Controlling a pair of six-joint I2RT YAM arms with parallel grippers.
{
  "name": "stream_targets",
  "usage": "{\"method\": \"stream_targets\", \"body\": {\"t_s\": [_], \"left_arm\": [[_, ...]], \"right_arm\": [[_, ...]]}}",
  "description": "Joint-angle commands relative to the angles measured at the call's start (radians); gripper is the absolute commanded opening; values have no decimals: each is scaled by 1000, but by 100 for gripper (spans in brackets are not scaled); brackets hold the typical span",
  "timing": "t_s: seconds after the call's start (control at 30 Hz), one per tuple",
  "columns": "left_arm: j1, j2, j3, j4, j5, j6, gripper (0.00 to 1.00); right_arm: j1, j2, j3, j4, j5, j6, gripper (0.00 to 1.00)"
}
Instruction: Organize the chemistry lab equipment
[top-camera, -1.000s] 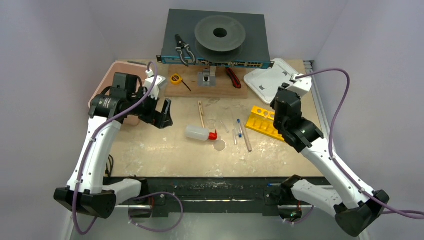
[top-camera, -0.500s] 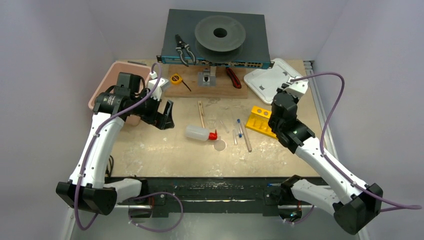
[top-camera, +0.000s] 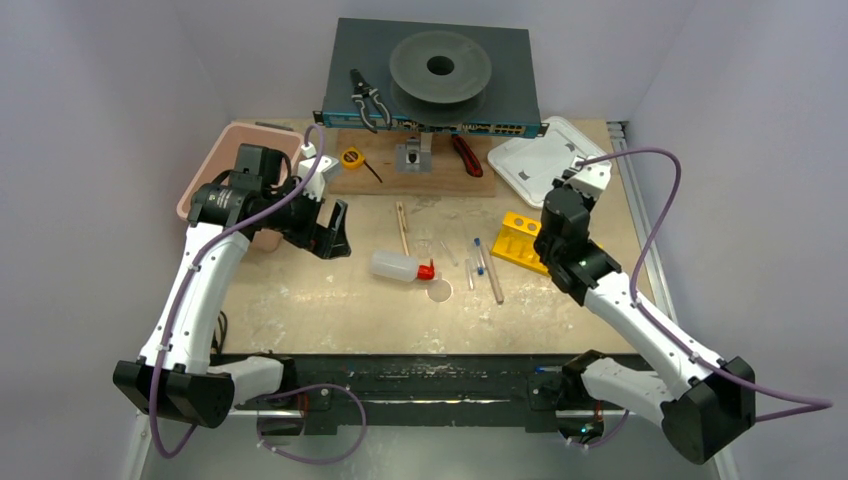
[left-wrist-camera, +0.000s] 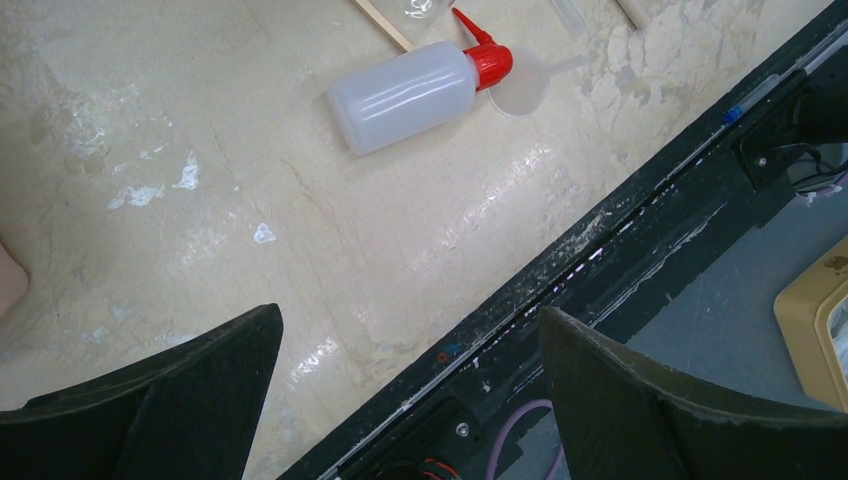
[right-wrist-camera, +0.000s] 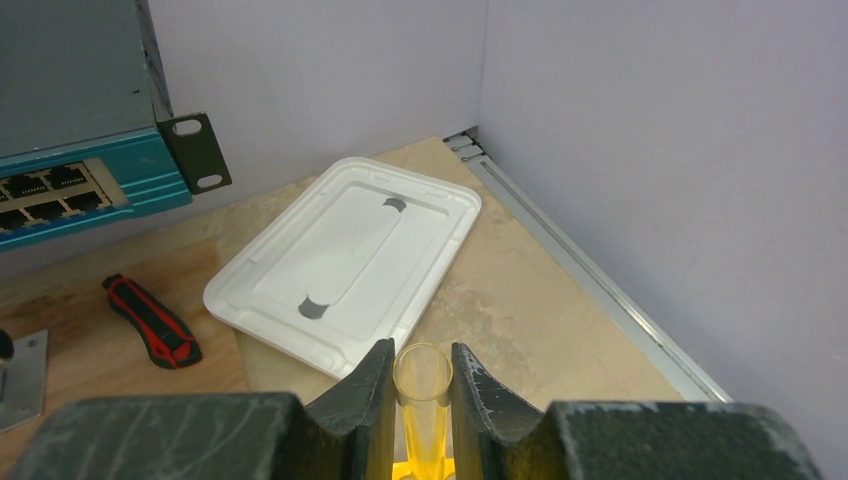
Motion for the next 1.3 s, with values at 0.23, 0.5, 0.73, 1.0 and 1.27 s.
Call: {"method": "stream_targets", "body": {"t_s": [0.23,0.5,0.73,1.0,1.27], "left_arm": [[7,2,13,18,9,5,100],[7,2,7,29,-3,8,100],[7,1,9,43,-26,5,100],[7,10,42,41,-39,9,100],[7,23,41,45,-48,8,100]], "right_arm": [[-7,45,-4,66,-15,35,0],[-7,65,-13,48,-24,65,0],[-7,114,-14,6,6,119,0],[-5,141,-31,-15,17,174,0],[4,146,-69,16,27,177,0]]}}
